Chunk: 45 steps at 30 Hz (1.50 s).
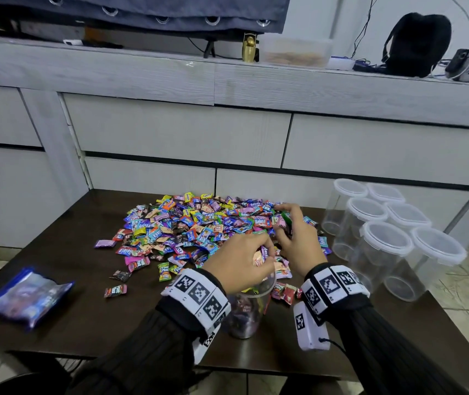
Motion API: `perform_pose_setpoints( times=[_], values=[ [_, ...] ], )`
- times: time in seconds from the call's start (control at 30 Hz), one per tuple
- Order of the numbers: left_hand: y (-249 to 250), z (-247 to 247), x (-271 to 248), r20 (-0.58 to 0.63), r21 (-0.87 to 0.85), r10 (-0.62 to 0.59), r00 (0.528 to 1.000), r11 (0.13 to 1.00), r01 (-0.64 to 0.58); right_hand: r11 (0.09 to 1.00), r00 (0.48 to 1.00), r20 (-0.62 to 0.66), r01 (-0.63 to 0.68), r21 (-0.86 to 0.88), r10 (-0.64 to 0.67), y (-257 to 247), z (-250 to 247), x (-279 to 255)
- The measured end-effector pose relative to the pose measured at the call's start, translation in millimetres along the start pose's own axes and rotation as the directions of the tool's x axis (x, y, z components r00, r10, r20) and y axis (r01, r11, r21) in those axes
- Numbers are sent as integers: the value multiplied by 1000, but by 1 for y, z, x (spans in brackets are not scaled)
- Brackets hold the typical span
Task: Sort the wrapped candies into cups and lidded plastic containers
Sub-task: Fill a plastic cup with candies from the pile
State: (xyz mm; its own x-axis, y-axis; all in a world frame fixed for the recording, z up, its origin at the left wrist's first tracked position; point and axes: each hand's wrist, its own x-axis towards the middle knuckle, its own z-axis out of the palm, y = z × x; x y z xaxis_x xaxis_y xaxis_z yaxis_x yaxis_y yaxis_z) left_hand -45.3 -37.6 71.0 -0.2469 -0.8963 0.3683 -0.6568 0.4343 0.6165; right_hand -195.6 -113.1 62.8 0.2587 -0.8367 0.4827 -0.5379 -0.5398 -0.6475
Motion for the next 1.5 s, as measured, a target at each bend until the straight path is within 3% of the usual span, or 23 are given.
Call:
perform_pose_setpoints(
  times=[0.27, 0.47, 0.7, 0.77, 0.83, 0.9, 0.97, 1.1, 1.23, 1.5],
  values=[
    [0, -4, -8, 161, 121, 111, 981, 984, -131, 1000, 1000, -2, 1, -13, -1, 2, 0, 1],
    [2, -5, -6, 131, 196, 101, 986, 973, -126, 1000, 1000, -6, -6, -13, 6, 1, -1, 0],
    [-2, -7, -9, -22, 363, 229, 973, 909, -205, 1000, 1000, -14, -3, -25, 3, -1, -6, -1],
    [-7, -7, -11, -64, 270, 163, 985, 953, -140, 1000, 999, -36, 5, -9, -6, -7, -10, 1],
    [-15, -8, -17, -73, 61, 52, 996, 997, -48, 999, 997, -73, 24, 28, -21, -15, -14, 5],
    [-25, -8, -25, -10, -177, -43, 999, 983, 41, 996, 992, -113, 58, 61, -50, -26, -14, 7],
    [-32, -7, -32, 77, -304, -103, 992, 945, 122, 990, 986, -139, 103, 92, -89, -36, -10, 7],
    [-41, -1, -37, 113, -332, -137, 984, 929, 167, 976, 984, -115, 151, 154, -134, -48, 10, -8],
    [-42, -1, -36, 107, -253, -176, 979, 947, 198, 968, 987, -43, 159, 193, -154, -45, 22, -30],
    [-44, 0, -33, 94, -199, -162, 982, 964, 177, 963, 943, 205, 243, 119, -263, -50, 16, -35]
  ],
)
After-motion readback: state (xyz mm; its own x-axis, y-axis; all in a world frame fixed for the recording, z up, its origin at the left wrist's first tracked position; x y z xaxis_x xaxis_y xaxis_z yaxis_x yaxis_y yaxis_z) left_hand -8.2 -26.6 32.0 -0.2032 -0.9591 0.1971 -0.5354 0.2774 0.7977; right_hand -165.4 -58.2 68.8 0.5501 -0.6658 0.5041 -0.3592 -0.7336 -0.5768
